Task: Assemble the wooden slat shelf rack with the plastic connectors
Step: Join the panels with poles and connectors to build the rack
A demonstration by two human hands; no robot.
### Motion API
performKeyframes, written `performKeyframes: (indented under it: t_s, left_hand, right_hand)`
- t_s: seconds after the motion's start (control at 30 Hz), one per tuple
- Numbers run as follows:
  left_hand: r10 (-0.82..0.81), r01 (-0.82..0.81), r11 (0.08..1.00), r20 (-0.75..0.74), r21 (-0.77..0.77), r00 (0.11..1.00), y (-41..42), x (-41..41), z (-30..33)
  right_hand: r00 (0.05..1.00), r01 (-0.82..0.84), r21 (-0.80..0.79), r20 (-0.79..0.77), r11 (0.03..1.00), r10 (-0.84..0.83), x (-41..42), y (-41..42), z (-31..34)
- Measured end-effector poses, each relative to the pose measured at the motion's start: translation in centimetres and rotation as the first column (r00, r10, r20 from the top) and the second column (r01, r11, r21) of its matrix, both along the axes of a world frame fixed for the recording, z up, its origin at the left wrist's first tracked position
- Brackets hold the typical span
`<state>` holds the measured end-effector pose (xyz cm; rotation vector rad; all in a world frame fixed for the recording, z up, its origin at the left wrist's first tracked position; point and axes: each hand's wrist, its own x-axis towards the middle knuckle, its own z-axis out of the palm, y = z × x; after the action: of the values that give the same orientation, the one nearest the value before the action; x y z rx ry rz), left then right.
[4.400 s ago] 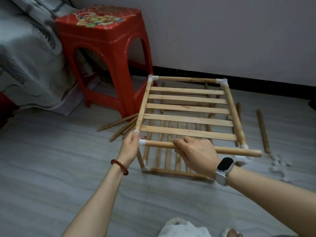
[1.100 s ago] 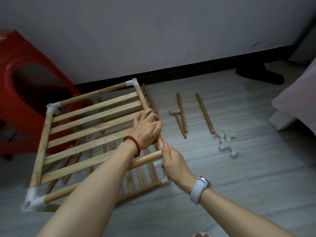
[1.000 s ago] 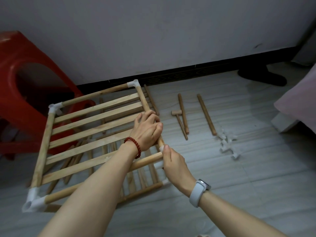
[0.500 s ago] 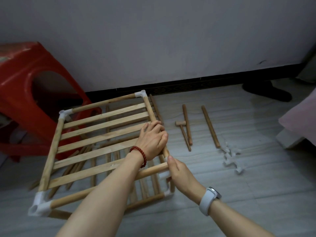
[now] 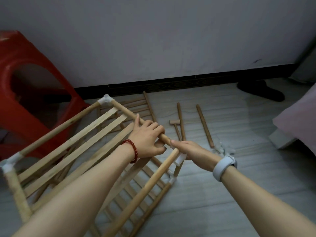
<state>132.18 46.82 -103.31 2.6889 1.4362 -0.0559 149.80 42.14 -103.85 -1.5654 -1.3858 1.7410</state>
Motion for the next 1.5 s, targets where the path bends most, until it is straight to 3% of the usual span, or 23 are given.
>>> performKeyframes:
  t_s: [0.07,0.13,0.2,0.3,0.83,1.27,1.37,1.5]
  left_hand:
    - [-0.011,0.009,0.999,0.032,0.046,0.999,0.1,0.5,-0.4]
    - [-0.017,0.008,0.996,0.099,0.086,0.995,0.3,0.7,-1.0]
    - [-0.019,0.001,0.993,0.155,0.118,0.988,0.6,0.6,-1.4]
    - [-0.038,0.01,0.992,0.219,0.129,0.975,1.1,0.7,-1.9]
    - [-0.073,0.05,0.991,0.186,0.124,0.98,0.9,0.7,-1.9]
    - [-0.094,0.082,0.993,0.159,0.081,0.983,0.6,0.6,-1.7]
    - [-0.094,0.085,0.994,0.136,0.068,0.986,0.6,0.7,-1.6]
    - [-0.076,0.07,0.996,0.122,0.049,0.99,0.5,1.2,-1.6]
  right_hand:
    - [0.998,-0.043,-0.069,-0.04,0.997,0.04,0.2,0.4,0.3]
    - [0.997,-0.051,-0.111,0.054,0.992,0.057,0.0,0.4,0.7]
    - [0.989,-0.035,-0.065,0.142,0.997,0.044,-0.7,0.2,0.5]
    - [0.989,0.085,0.053,0.117,0.995,-0.09,-1.6,-0.4,-0.2]
    - [0.975,0.206,0.09,0.069,0.975,-0.212,-2.1,-2.3,-0.5]
    - [0.992,0.124,0.031,0.02,0.992,-0.125,-1.9,-3.1,-0.4]
    - [0.994,0.112,-0.05,0.01,0.993,-0.111,-1.7,-2.7,-0.3]
    - [0.993,-0.032,-0.185,0.107,0.982,0.052,-1.2,-0.8,1.1]
